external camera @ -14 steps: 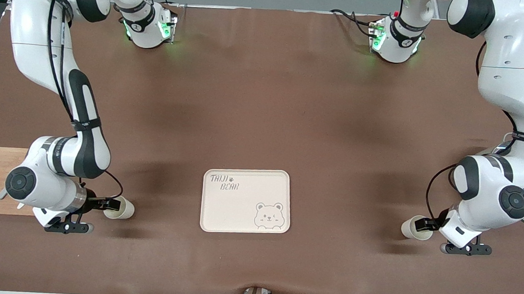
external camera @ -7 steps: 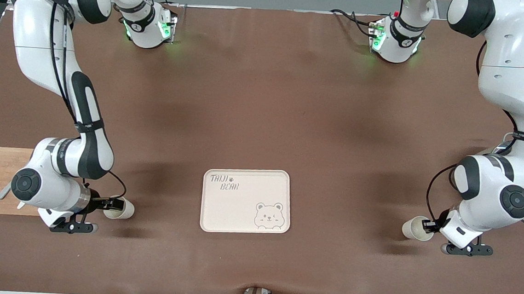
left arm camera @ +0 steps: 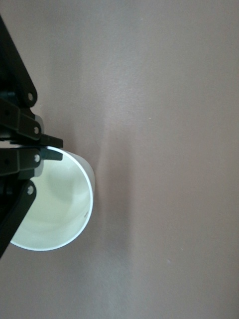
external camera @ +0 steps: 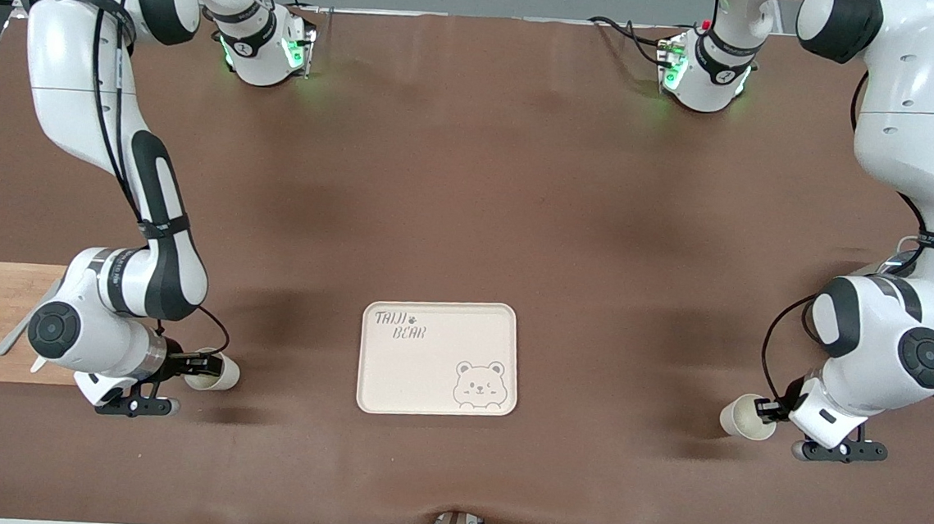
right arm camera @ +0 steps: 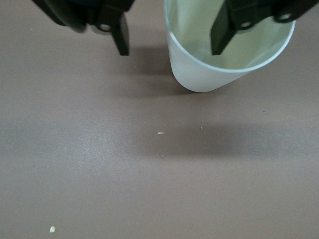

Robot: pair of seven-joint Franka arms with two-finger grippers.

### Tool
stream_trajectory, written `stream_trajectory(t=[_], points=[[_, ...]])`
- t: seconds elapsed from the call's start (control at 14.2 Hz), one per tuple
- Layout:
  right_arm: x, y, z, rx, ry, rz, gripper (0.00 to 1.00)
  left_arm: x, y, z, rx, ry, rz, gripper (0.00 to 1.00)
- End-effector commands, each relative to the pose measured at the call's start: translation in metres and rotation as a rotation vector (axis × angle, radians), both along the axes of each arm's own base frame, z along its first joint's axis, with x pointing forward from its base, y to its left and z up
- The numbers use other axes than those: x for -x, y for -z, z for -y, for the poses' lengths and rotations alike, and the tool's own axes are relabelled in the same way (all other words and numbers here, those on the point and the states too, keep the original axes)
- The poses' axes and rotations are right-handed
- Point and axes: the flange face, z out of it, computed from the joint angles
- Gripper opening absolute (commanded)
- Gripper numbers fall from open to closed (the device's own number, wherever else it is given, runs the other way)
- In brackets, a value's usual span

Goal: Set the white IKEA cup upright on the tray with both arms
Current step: 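Close the right gripper on one cup while the left gripper grasps the other, then carry both cups toward the tray with the right and left grippers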

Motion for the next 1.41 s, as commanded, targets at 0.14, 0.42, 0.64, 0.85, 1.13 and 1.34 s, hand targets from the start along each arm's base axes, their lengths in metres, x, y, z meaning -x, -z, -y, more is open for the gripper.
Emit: stream_trajectory(t=[0.14,0.42,0.64,0.85,1.13,1.34], points=[[-0.003,-0.001,-0.003,-0.018,-0.006,0.009,0.21,-0.007,-0.035,0.012,0.012,-0.031,-0.023,0.00],[-0.002,-0.001,-0.004,-0.020,-0.008,0.007,0.00,-0.009,-0.044,0.055,0.024,-0.108,-0.013,0.00],[-0.003,-0.001,-0.004,-0.020,-0.007,0.009,0.00,-0.007,-0.047,0.099,0.043,-0.183,-0.013,0.00],[-0.004,-0.005,-0.006,-0.023,-0.008,0.008,0.00,-0.002,-0.049,0.140,0.062,-0.257,-0.015,0.00],[-0.001,-0.012,-0.026,-0.066,-0.010,-0.017,0.00,0.005,-0.054,0.187,0.067,-0.342,-0.003,0.00],[-0.004,-0.027,-0.038,-0.090,0.012,-0.020,0.00,0.011,-0.055,0.217,0.081,-0.401,-0.001,0.00]])
